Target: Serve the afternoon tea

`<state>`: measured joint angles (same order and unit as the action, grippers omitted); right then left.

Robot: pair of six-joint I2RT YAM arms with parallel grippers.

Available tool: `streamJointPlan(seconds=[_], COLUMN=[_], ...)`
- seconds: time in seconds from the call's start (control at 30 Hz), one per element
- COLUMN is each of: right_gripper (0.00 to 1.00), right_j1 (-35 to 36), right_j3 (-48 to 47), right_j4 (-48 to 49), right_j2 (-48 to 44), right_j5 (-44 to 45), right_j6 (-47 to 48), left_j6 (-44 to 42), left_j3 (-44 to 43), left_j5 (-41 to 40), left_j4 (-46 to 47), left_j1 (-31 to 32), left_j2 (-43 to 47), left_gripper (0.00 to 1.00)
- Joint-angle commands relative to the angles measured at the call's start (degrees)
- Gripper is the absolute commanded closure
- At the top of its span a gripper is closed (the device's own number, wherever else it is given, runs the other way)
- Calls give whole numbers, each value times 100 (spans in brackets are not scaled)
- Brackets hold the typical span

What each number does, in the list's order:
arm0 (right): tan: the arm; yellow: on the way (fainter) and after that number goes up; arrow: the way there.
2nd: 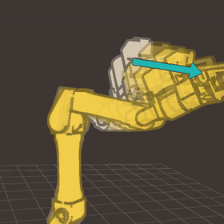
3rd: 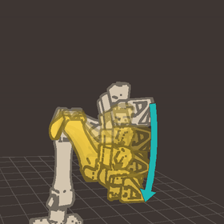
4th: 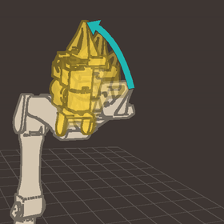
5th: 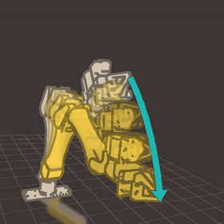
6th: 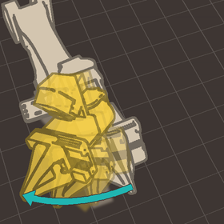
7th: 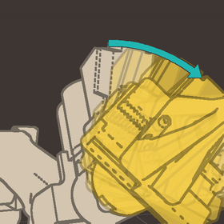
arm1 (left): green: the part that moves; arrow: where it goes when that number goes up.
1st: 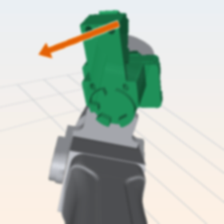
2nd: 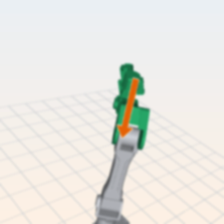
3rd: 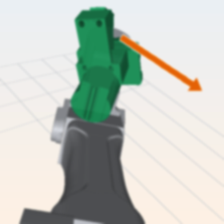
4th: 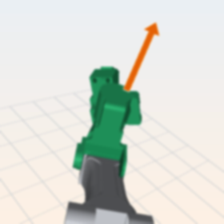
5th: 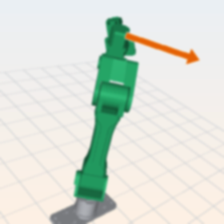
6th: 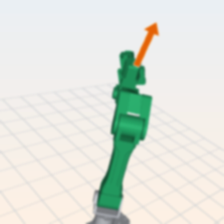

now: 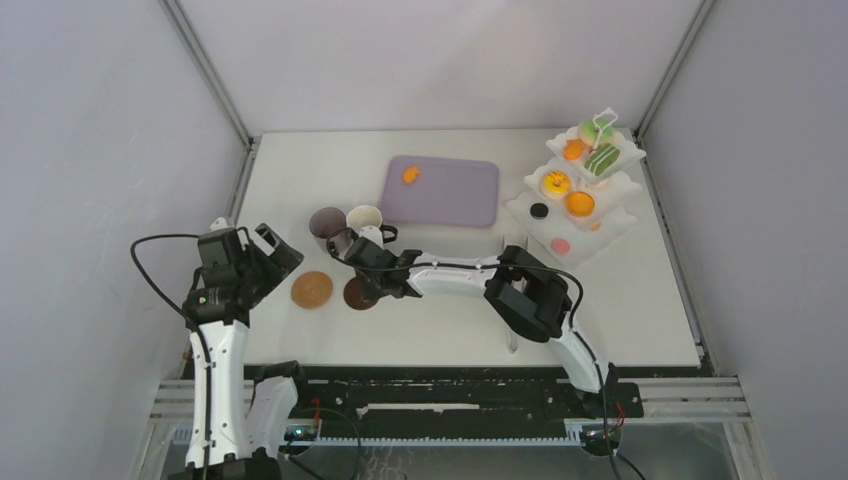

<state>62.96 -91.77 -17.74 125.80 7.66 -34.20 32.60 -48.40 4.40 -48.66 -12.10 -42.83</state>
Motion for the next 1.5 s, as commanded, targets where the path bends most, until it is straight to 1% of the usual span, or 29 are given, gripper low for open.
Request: streamJointPlan(seconds=[0.0, 0.13, 0.3, 0.37, 0.47, 0.53, 0.63, 0.73, 0.9, 1.03, 1.07, 1.17, 1.23, 1.33, 1.47], right_gripper=[88, 89, 89, 88, 89, 89, 88, 88, 88, 85, 84, 81, 80, 80, 79], right_j1=[-117, -376, -581, -660, -782, -879, -1065, -1285, -1482, -1476, -1464, -1445, -1444, -1414, -1375], right_j3=[192, 1123, 2058, 2522, 2938, 3201, 3661, 4098, 4385, 4395, 4391, 4395, 4395, 4395, 4404], right_j4=[-211, 97, 6, -14, -88, -144, -147, -114, -222, -263, -265, -281, -337, -402, -494], right_j2=[-87, -427, -1032, -1324, -1650, -1903, -2286, -2603, -3101, -3542, -3659, -3952, -4110, -4273, -4415], right_j5=[172, 143, 326, 332, 402, 485, 570, 641, 836, 876, 871, 867, 885, 971, 1136], right_j6=[-289, -488, -537, -580, -640, -677, -727, -717, -592, -500, -486, -440, -439, -420, -352], left_j6=[-33, -122, -296, -250, 92, 386, 685, 795, 1101, 1465, 1509, 1537, 1504, 1621, 1847], left_j3=[90, 130, 386, 583, 935, 1170, 1402, 1564, 1873, 1964, 1960, 1900, 1847, 1863, 2217], left_j5=[224, 269, 444, 443, 171, 70, -98, -375, -803, -995, -1183, -1314, -1275, -970, -938], left_j4=[99, 146, 250, 364, 625, 837, 1171, 1458, 2194, 2884, 2995, 3234, 3488, 3688, 4057], left_j1=[-48, -53, -26, 120, 702, 935, 1038, 1037, 1041, 1022, 1006, 835, 825, 846, 1082], left_j2=[40, 128, 191, 215, 194, 117, -52, -197, -437, -939, -1050, -1431, -1720, -2166, -2294], left_gripper=[0, 0, 1, 1, 1, 1, 2, 2, 2, 1, 1, 1, 2, 2, 2])
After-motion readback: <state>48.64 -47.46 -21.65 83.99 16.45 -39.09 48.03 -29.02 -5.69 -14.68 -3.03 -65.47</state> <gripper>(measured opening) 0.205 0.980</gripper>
